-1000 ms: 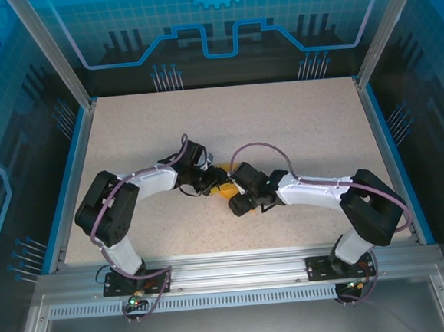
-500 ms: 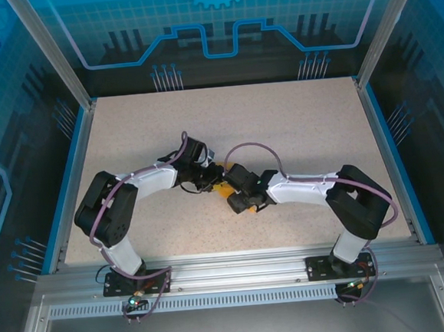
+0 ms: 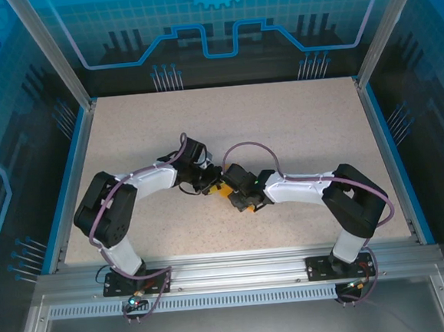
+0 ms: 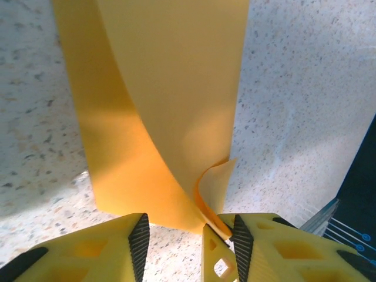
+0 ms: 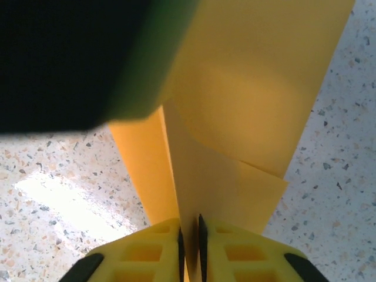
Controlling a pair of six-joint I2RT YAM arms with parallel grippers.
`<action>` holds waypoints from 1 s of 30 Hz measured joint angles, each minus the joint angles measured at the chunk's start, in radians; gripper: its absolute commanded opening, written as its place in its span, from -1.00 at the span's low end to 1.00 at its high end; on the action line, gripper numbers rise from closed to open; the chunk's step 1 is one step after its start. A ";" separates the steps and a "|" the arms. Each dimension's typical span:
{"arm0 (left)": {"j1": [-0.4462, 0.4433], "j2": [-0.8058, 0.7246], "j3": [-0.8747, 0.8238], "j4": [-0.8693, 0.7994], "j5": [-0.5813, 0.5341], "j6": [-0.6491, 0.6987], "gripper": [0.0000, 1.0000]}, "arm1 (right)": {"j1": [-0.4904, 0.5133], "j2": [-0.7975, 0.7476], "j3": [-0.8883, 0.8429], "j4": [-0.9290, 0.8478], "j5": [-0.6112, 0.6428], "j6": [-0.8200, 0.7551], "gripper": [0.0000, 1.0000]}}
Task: Fold a paper plane with a square sheet of paper (fold left side to right side)
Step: Fourth fold the wing at the center of the table.
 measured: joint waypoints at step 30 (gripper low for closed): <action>0.114 -0.211 -0.146 0.016 0.002 -0.008 -0.03 | -0.136 -0.096 -0.206 0.203 -0.373 0.057 -0.98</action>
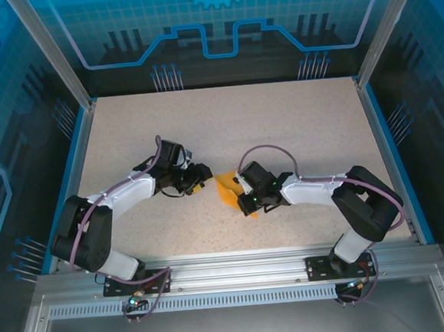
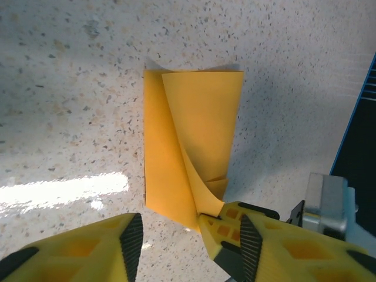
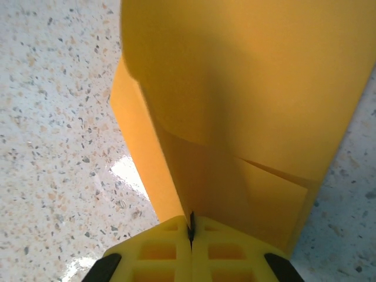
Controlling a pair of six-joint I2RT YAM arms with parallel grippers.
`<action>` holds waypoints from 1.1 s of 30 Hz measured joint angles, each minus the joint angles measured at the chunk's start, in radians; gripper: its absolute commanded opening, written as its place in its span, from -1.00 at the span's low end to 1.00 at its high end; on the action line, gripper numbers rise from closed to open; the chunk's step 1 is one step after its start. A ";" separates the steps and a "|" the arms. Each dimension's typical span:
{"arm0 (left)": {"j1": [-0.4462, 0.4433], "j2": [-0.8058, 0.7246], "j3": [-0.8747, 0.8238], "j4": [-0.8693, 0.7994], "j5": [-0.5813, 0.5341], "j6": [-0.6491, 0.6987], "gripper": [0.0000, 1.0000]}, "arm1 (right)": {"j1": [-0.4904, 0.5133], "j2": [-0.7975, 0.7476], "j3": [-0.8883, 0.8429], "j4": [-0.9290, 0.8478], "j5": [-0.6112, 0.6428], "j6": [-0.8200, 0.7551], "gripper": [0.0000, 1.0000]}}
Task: Fold a paper plane with a square sheet of paper (fold left side to right side)
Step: Fourth fold the wing at the center of the table.
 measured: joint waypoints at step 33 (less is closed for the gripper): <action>-0.136 0.330 0.148 0.076 0.049 -0.024 0.08 | -0.105 0.007 -0.097 0.228 -0.265 0.147 -0.72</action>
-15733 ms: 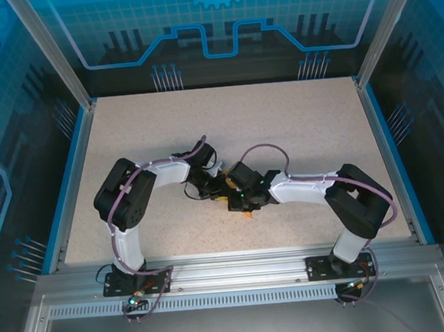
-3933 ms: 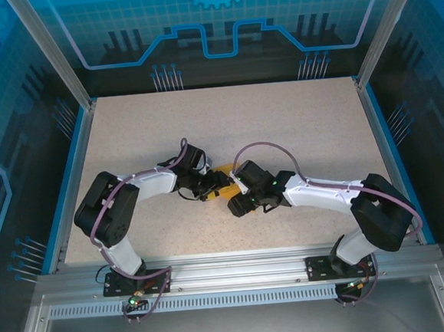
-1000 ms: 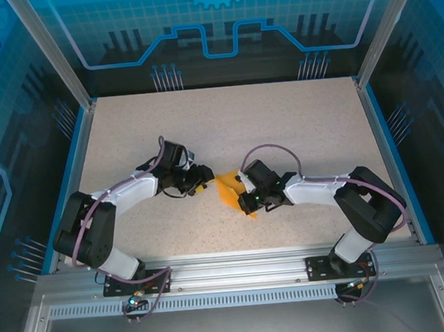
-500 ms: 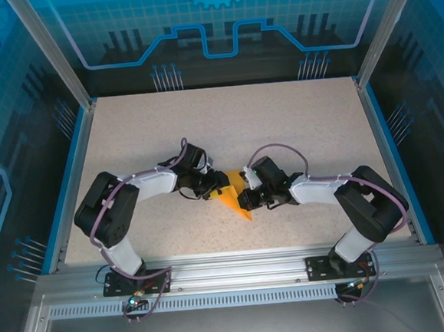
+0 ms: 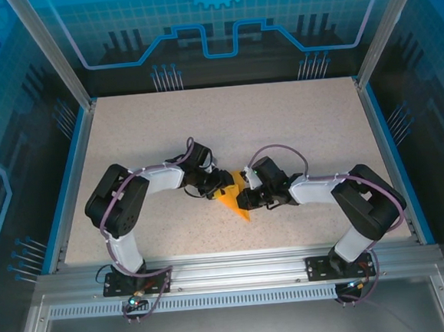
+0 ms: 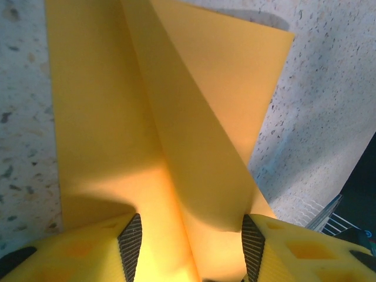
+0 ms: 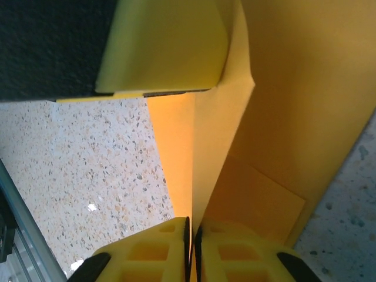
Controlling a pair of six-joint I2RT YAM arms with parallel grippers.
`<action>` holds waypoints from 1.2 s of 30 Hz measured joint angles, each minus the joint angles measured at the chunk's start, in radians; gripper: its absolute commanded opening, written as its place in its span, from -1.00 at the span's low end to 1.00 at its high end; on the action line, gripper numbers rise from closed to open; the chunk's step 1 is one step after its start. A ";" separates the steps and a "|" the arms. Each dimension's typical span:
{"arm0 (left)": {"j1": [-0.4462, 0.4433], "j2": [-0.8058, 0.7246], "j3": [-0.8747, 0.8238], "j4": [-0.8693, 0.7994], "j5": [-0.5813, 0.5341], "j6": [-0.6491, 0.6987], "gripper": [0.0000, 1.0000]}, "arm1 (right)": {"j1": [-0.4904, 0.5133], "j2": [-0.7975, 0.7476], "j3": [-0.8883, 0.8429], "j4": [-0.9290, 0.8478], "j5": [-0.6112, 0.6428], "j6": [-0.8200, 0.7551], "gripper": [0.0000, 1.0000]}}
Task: Fold a paper plane with a square sheet of paper (fold left side to right side)
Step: Fourth fold the wing at the center of the table.
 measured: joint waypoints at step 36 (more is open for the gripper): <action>-0.003 0.026 0.045 -0.039 -0.005 0.001 0.11 | -0.113 -0.074 -0.063 0.080 -0.097 0.066 -0.10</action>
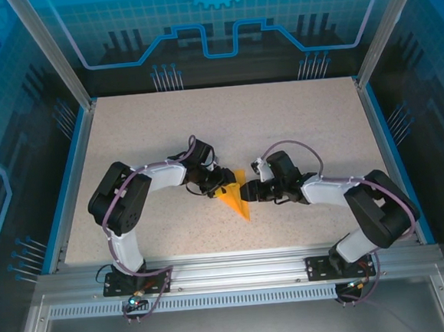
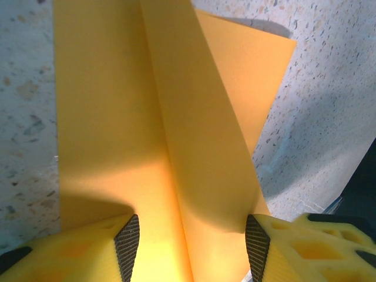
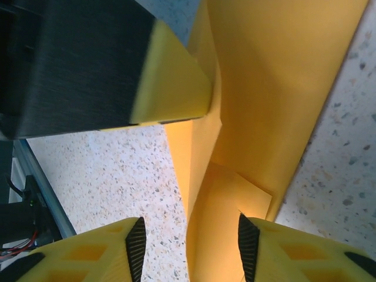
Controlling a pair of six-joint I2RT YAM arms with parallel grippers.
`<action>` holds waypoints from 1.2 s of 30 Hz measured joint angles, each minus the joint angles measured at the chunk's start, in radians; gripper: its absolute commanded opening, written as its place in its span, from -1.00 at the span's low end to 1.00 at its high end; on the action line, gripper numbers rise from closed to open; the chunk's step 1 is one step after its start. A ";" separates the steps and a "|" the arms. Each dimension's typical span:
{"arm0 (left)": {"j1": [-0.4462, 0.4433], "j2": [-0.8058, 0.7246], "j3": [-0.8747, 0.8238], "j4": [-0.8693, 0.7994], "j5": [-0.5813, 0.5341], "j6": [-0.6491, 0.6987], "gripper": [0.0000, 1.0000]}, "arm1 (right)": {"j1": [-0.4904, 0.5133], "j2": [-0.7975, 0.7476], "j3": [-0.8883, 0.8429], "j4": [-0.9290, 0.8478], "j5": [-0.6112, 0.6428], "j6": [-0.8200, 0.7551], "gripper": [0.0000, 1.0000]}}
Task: Fold a paper plane with a square sheet of paper (fold left side to right side)
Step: Fourth fold the wing at the center of the table.
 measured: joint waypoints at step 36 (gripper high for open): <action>-0.002 0.000 0.006 -0.013 -0.007 0.004 0.12 | 0.013 0.100 0.124 -0.162 0.098 -0.078 -0.84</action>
